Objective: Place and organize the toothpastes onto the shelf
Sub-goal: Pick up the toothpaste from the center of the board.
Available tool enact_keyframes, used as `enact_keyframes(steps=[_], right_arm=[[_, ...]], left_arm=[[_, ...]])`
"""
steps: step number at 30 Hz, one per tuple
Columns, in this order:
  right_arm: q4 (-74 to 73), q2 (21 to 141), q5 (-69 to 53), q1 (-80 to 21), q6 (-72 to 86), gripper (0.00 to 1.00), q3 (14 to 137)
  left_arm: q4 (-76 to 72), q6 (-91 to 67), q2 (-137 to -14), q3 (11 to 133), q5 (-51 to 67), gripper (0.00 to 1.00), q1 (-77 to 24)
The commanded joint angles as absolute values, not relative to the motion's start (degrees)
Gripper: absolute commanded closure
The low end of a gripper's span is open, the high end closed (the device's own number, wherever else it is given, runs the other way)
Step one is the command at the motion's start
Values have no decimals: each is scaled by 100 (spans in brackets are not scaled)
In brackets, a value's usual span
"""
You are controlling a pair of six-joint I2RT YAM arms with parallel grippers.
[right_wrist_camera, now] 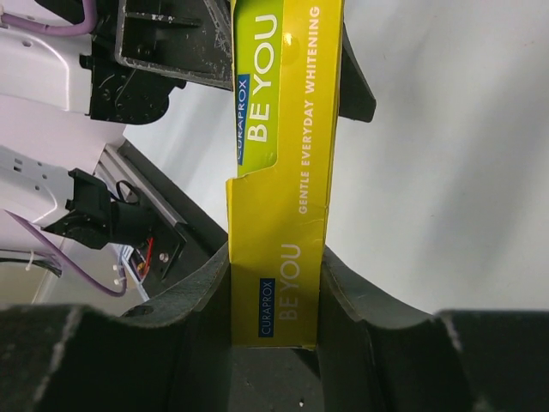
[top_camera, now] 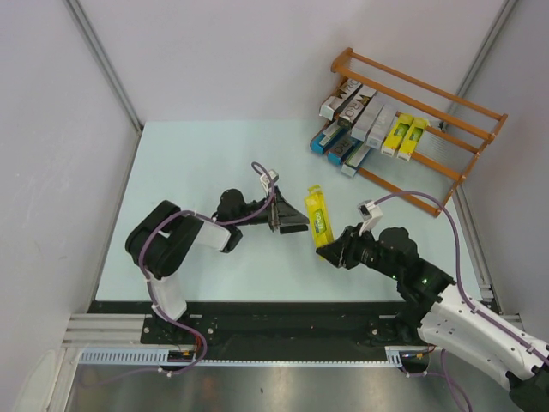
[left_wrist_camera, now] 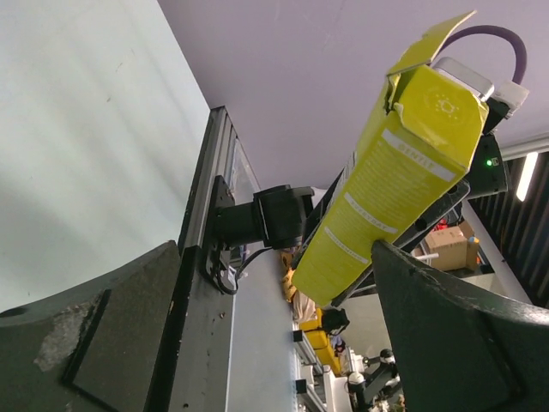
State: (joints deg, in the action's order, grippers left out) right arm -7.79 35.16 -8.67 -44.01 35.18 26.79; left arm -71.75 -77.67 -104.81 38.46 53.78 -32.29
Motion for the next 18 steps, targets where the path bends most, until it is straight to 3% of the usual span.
enact_keyframes(steps=[1, 18], right_arm=[[-290, 3568, -1002, -4430, 3551, 71, 2690], [-237, 3287, -879, -4395, 3753, 71, 2602]], left_arm=[[-9888, -7778, -10160, 3920, 5396, 0, -3375], [-9879, -7207, -9527, 3287, 5370, 4, -3445]])
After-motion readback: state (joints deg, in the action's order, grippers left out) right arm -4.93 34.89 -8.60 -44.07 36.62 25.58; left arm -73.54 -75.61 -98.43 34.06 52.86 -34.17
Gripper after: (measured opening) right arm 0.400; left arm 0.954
